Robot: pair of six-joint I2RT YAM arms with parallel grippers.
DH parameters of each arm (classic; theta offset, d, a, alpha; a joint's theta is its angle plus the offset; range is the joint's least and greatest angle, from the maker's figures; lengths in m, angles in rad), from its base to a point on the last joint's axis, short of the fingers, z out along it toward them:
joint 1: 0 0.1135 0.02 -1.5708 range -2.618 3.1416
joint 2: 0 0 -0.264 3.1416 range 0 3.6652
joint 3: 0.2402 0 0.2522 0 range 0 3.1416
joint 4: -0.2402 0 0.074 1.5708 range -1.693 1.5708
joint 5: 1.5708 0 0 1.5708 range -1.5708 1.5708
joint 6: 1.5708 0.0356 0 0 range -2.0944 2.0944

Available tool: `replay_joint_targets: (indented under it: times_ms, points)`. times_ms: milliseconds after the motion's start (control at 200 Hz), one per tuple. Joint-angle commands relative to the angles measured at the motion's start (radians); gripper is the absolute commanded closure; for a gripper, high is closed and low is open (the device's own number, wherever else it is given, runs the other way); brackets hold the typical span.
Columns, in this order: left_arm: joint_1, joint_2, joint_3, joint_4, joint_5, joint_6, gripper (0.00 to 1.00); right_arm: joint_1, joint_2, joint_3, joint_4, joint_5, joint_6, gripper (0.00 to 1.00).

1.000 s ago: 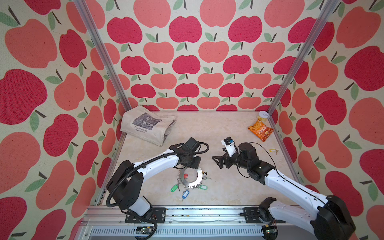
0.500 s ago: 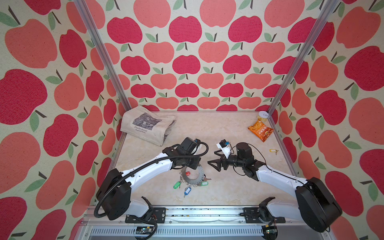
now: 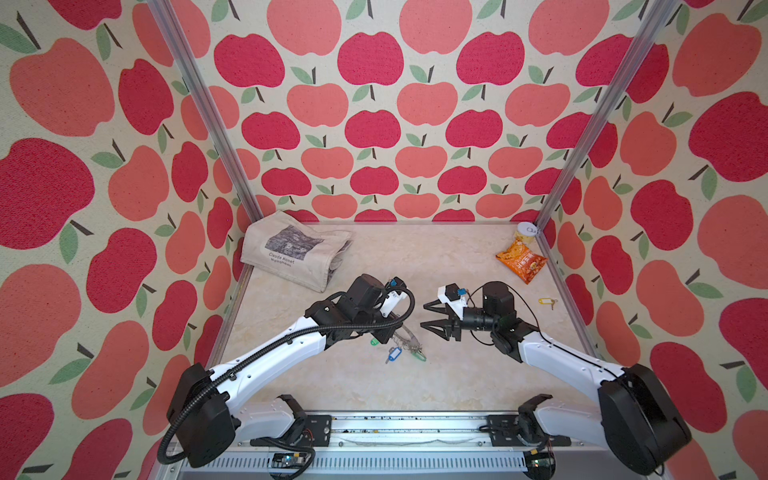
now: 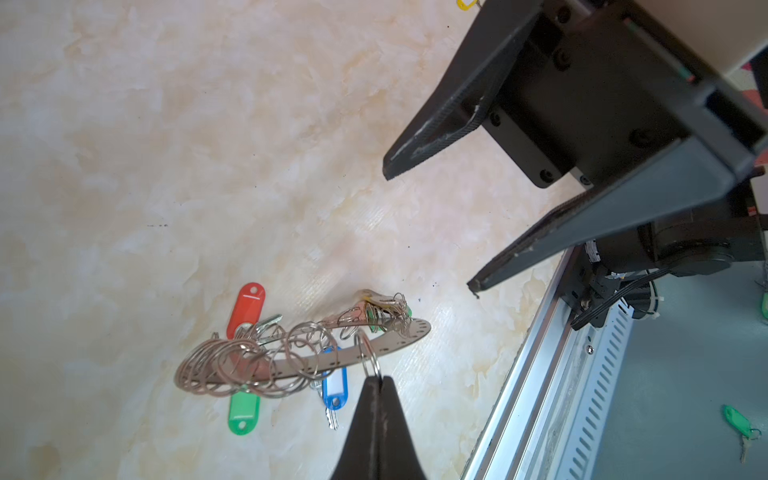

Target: Put the keys on the keyring

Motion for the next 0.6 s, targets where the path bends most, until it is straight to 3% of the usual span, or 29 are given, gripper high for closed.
replay_joint_targets:
  times_ms: [0,595]
  points:
    - [-0.007,-0.036,-0.001,0.039,0.065,0.068,1.00,-0.002,0.014,0.065,0.018,-0.162,-0.009,0.46]
    - [-0.009,-0.099,0.067,-0.011,0.164,0.214,1.00,0.055,0.028,0.153,-0.121,-0.233,-0.054,0.55]
